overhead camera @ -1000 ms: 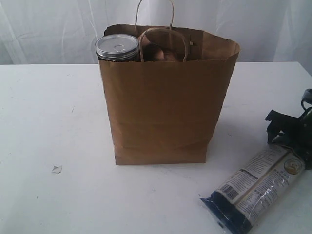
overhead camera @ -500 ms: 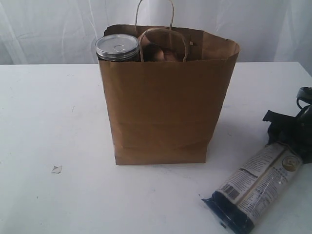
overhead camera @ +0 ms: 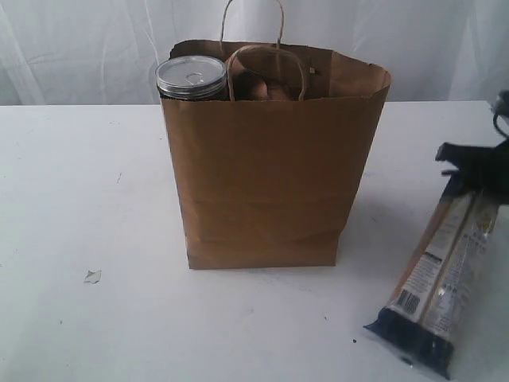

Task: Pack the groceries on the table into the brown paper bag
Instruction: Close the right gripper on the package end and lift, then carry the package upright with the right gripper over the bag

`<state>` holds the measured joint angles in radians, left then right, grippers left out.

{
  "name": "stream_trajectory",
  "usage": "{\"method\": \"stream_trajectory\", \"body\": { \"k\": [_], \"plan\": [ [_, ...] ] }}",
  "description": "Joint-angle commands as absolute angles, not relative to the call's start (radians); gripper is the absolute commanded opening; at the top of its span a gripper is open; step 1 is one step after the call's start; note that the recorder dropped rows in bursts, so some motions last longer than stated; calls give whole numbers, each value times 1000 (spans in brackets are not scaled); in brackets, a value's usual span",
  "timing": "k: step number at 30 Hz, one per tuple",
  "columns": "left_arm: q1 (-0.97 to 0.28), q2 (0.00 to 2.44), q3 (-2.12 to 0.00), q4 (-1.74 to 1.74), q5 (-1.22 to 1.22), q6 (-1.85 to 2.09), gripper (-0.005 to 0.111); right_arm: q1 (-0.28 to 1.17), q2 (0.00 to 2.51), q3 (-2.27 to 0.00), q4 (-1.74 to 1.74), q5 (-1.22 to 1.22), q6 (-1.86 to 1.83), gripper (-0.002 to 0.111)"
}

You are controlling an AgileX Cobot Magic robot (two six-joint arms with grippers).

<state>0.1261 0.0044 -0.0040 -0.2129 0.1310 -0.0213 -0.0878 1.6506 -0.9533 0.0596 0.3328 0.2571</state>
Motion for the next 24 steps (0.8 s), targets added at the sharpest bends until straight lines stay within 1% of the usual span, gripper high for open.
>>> {"method": "stream_trajectory", "body": {
  "k": [1,17,22,24],
  "plan": [
    [127,0,0,-215,132,-22,0,-74,1507,-956,52,290,110,0],
    [127,0,0,-215,132,-22,0,43,1157,-956,109,341,48,0],
    [127,0,0,-215,132,-22,0,43,1053,-960,111,344,44,0],
    [127,0,0,-215,132,-22,0,43,1007,-995,111,344,0,0]
  ]
}}
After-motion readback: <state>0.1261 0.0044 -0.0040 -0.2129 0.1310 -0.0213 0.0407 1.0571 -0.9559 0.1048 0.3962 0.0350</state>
